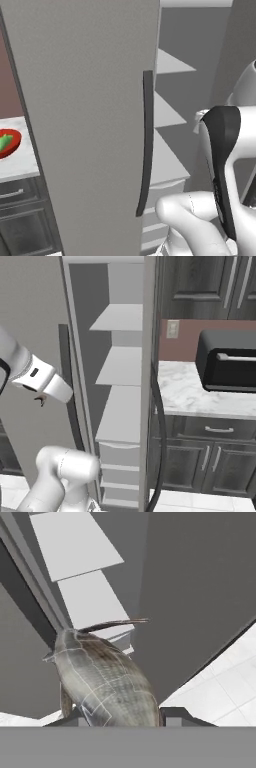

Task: Take the fish, corn, and steak from the freezer and place them in the bowl on the counter.

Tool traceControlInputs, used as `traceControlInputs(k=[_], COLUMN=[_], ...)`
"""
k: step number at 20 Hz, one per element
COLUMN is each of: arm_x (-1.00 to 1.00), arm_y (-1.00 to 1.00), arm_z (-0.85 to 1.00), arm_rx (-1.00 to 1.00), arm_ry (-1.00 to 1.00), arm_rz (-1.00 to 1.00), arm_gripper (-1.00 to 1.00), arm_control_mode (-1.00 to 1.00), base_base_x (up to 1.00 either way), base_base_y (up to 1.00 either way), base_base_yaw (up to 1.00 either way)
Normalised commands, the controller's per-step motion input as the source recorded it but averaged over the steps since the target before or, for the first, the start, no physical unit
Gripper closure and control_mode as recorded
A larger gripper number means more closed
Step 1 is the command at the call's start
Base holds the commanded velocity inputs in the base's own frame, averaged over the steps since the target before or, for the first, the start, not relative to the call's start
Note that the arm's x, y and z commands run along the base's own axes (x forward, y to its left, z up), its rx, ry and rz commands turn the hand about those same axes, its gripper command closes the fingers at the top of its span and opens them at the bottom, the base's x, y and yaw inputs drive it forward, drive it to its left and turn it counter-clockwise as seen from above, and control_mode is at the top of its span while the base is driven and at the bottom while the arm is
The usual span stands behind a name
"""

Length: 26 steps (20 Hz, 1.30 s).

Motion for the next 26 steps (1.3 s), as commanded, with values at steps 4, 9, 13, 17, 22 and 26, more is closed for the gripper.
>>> traceControlInputs(k=[4,9,13,17,22,26], arm_x=[0.0,0.0,0.0,0.0,0.0,0.0], arm_y=[0.0,0.0,0.0,0.0,0.0,0.0], arm_z=[0.0,0.0,0.0,0.0,0.0,0.0], arm_rx=[0.0,0.0,0.0,0.0,0.0,0.0], arm_ry=[0.0,0.0,0.0,0.0,0.0,0.0], arm_rz=[0.0,0.0,0.0,0.0,0.0,0.0], arm_gripper=[1.0,1.0,1.0,1.0,1.0,1.0], arm_control_mode=[1.0,1.0,1.0,1.0,1.0,1.0], base_base_x=[-0.28,-0.42,-0.52,-0.42,-0.12,0.0], base_base_y=[0.6,0.64,0.73,0.92,1.0,1.0], base_base_yaw=[0.0,0.01,0.03,0.04,0.04,0.03])
